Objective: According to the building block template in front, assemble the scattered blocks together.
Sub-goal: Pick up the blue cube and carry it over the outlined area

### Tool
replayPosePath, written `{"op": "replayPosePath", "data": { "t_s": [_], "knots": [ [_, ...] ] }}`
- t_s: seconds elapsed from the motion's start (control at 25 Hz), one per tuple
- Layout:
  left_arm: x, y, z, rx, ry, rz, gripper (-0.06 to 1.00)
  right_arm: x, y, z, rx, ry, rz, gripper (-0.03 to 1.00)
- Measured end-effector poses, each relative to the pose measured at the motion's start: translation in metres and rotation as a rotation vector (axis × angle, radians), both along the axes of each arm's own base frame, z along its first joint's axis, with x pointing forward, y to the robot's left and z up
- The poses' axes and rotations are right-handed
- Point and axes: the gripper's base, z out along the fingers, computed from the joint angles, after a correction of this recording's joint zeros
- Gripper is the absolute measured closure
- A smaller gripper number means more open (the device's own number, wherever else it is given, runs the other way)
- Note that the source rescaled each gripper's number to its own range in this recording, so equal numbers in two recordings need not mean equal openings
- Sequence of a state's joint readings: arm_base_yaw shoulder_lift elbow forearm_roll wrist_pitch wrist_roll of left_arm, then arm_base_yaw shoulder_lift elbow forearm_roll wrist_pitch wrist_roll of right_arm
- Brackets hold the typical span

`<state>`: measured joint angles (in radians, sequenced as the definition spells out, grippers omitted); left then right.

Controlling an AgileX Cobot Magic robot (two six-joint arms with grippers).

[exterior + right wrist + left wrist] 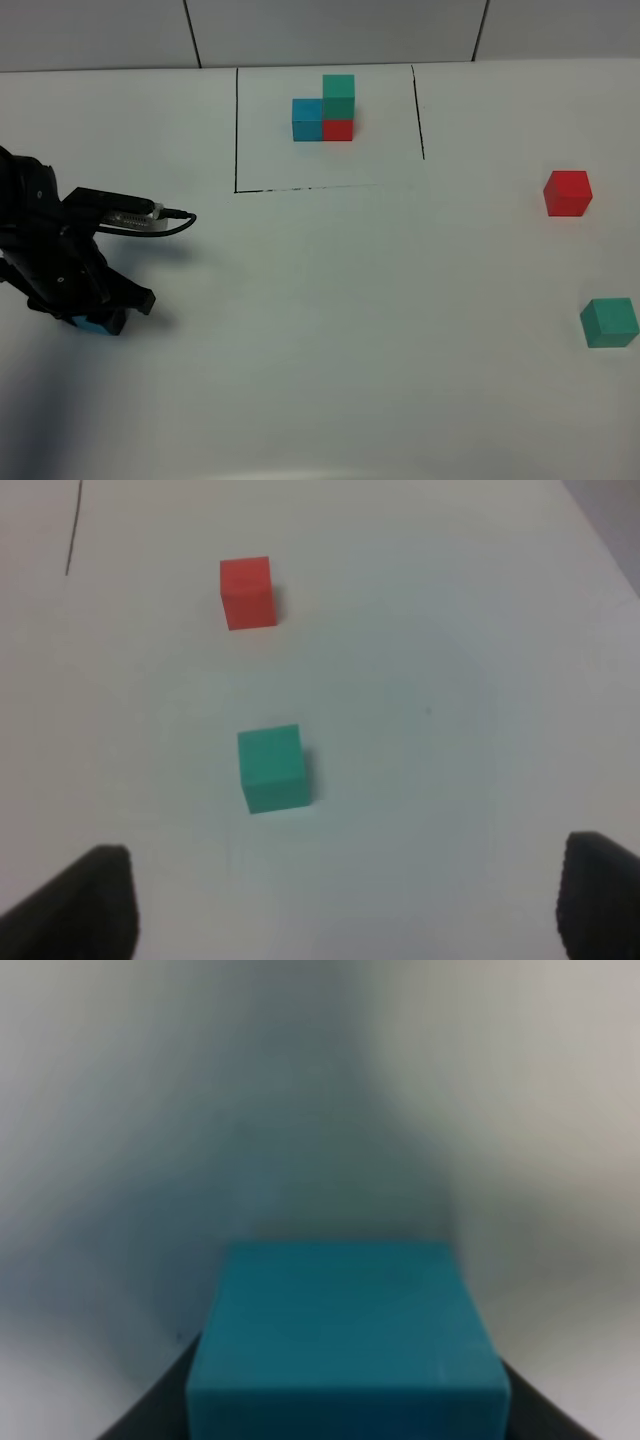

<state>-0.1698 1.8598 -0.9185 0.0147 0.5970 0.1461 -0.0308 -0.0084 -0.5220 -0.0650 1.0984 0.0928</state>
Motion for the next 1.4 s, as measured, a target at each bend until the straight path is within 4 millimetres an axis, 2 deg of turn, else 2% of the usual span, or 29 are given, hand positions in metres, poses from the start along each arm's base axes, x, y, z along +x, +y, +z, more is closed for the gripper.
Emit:
{"op": "replayPosePath", "data": {
  "t_s": [0.16,0.4,0.56,0.72,1.12,1.4],
  "knots": [
    [0.008,-0.015,0.012,0.003,0.002,-0.199,0.93,0.000,0.000,0.000,0.000,0.000,0.000,0.25],
    [0.023,-0.050,0.039,0.006,-0.032,-0.508,0.93,0.000,0.000,0.000,0.000,0.000,0.000,0.25],
    [0.032,-0.077,0.059,0.038,-0.099,-0.650,0.93,0.000,0.000,0.000,0.000,0.000,0.000,0.25],
    [0.043,-0.101,0.071,0.099,-0.091,-0.759,0.93,0.000,0.000,0.000,0.000,0.000,0.000,0.25],
    [0.073,-0.155,0.064,0.143,-0.030,-0.964,0.93,0.000,0.000,0.000,0.001,0.000,0.000,0.25],
    [0.087,-0.199,0.043,0.155,-0.031,-1.065,0.93,0.000,0.000,0.000,0.001,0.000,0.000,0.25]
  ]
}}
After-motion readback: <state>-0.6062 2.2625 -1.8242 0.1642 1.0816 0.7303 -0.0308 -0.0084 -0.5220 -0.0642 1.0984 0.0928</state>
